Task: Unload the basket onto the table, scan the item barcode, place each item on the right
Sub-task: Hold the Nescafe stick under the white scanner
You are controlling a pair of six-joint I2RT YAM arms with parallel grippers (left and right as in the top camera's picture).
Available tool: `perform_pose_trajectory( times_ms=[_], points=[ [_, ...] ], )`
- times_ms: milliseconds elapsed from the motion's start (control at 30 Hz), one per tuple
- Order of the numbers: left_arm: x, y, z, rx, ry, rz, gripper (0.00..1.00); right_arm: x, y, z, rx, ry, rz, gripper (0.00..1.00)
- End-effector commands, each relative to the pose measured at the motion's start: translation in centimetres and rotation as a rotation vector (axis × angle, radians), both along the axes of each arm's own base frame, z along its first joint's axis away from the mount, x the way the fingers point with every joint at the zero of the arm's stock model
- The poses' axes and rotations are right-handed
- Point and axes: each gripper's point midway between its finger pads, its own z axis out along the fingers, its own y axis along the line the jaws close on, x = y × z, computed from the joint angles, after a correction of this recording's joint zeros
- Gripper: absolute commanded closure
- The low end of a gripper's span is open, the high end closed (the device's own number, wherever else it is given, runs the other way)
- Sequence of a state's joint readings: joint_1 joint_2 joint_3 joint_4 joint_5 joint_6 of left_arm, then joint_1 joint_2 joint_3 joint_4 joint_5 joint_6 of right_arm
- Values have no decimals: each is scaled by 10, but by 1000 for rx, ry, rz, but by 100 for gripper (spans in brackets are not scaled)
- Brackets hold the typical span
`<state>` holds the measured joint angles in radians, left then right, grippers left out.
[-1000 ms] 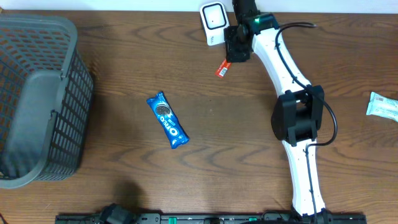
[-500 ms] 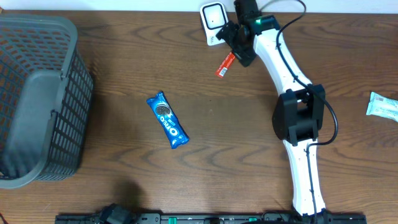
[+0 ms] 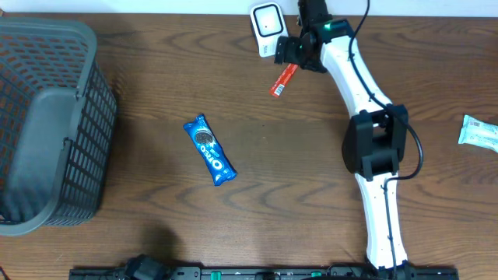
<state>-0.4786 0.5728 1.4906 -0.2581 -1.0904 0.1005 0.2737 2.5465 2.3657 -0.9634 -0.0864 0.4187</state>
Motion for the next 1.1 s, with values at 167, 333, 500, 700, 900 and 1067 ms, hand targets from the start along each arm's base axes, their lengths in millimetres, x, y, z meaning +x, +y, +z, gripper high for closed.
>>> perform_pose_trajectory(
  times_ms=[167,333,500,700,900,1067],
  points=[
    [-5,3,0,-14,-17,4,2,-6,-2,-69,-165,55,30,9],
    [-5,3,0,-14,-18,4,2,-3,-12,-72,-204,43,-49,23],
    [-5,3,0,-14,-17,4,2,-11,-16,-75,-221,79,-53,40],
    [-5,3,0,-14,-17,4,2,-25,-15,-90,-235,142,-39,80],
    [-5,3,0,-14,-17,4,2,-49,-12,-97,-260,229,-42,99],
    [-5,3,0,-14,-18,4,2,-63,3,-69,-220,254,-10,99]
  ],
)
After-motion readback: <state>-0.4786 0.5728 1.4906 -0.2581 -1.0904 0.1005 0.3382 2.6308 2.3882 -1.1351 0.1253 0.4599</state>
